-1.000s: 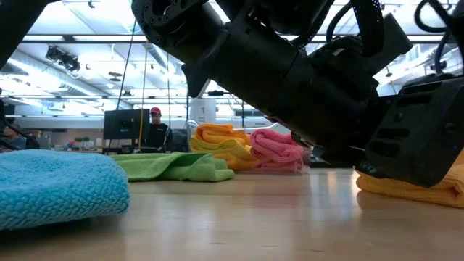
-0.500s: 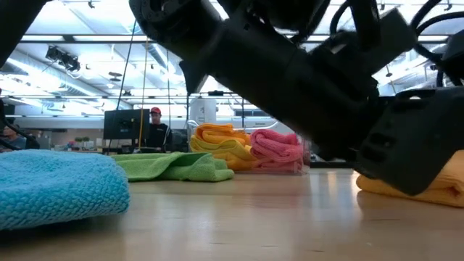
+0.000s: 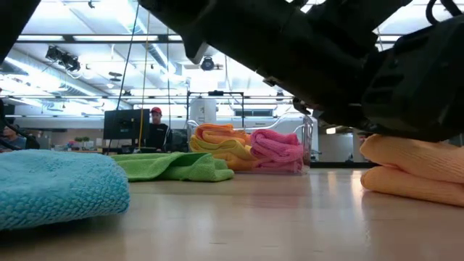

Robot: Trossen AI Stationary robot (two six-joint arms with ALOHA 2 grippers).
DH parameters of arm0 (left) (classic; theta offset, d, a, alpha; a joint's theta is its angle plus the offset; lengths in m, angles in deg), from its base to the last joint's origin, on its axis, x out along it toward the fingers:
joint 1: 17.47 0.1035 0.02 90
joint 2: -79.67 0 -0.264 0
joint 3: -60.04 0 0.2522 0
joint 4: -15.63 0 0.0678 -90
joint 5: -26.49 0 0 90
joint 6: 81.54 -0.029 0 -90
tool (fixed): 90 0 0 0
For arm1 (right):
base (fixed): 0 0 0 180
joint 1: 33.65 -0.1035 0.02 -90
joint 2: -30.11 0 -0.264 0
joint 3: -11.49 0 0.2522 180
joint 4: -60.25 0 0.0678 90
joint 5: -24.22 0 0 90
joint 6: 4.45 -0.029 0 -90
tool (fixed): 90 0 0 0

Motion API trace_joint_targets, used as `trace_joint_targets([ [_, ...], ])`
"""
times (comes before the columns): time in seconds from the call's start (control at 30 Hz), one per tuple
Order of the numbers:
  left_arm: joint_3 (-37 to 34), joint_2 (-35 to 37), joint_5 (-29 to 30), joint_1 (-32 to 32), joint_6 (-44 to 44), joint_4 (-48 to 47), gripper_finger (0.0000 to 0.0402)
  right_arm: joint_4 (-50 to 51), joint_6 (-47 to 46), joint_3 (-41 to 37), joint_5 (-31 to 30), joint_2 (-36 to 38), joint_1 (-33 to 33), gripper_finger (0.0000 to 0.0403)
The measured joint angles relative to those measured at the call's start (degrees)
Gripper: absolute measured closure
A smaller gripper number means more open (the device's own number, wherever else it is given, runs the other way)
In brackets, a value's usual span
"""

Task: Fold microfiber towels
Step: Put the orange microfiber cloth into the transparent bin

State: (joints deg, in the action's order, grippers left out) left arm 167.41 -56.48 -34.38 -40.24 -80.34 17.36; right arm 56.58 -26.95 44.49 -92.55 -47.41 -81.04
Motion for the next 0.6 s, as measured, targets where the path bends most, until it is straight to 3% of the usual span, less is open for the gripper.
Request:
trace_joint_targets([
  [0.17,0.04,0.54,-0.58,0.06,1.47,-1.94,0.0245,4.21,1.29,0.02,-3.89,0.02,1.02,0.0086],
  [0.4,4.62,1.74,-8.62,1.58,6.96,-15.59,0.0229,6.91,1.27,0.04,-3.30,-0.62,6.30,0.0086],
  [0.6,6.43,1.77,-10.98,0.90,-1.37,-20.27,0.0227,7.83,-3.50,0.09,-0.49,-1.46,10.25,0.0086],
])
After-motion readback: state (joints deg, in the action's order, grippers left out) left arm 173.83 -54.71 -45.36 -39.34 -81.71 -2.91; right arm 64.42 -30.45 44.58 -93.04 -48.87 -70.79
